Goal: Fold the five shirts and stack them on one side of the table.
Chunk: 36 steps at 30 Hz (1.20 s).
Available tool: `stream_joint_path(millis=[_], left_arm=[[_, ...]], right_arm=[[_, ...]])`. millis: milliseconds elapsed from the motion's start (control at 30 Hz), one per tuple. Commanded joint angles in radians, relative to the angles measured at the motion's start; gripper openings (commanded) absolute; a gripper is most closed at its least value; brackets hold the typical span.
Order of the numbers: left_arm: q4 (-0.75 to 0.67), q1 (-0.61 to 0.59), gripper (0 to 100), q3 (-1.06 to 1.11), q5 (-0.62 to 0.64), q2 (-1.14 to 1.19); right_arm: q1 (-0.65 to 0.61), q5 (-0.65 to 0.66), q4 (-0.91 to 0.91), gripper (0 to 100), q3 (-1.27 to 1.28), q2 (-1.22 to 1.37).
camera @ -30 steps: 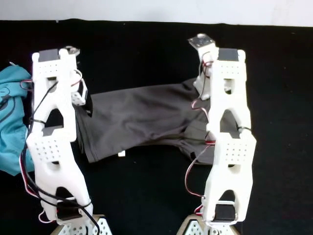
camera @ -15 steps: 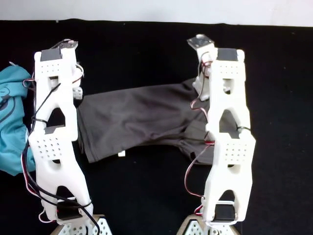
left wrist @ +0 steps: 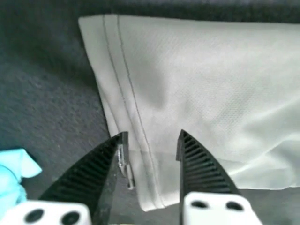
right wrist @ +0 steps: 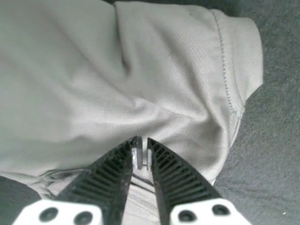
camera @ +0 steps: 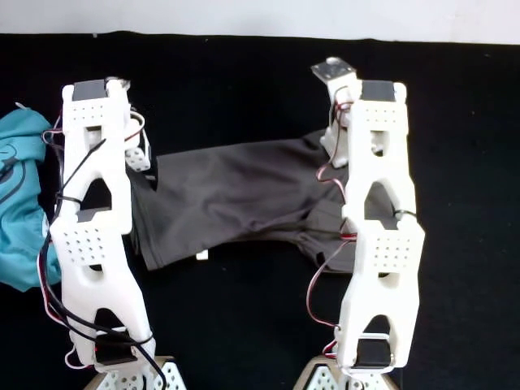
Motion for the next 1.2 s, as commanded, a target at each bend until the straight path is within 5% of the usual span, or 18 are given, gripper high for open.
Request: stream_joint_path(millis=[0, 367, 667, 900, 1167], left_arm=[[0.002, -0.008, 17, 0.033, 0.08, -0.059], [-0.433, -0.042, 18, 0.371, 0.074, -0.143], [-0.486, -0.05, 17, 0.377, 0.069, -0.14], [-0.485, -0.045, 1, 0.366, 0.069, -0.151], [-0.338, -0.045, 1, 0.188, 0.069, -0.151]], right_arm=[[-0.005, -0.011, 0.048, 2.9, -0.044, -0.01], [-0.005, -0.011, 0.088, 2.9, -0.048, -0.016], [-0.005, -0.011, 0.09, 2.9, -0.048, -0.016], [-0.007, -0.011, 0.09, 2.9, -0.048, -0.016], [-0.008, -0.011, 0.09, 2.9, -0.047, -0.016]])
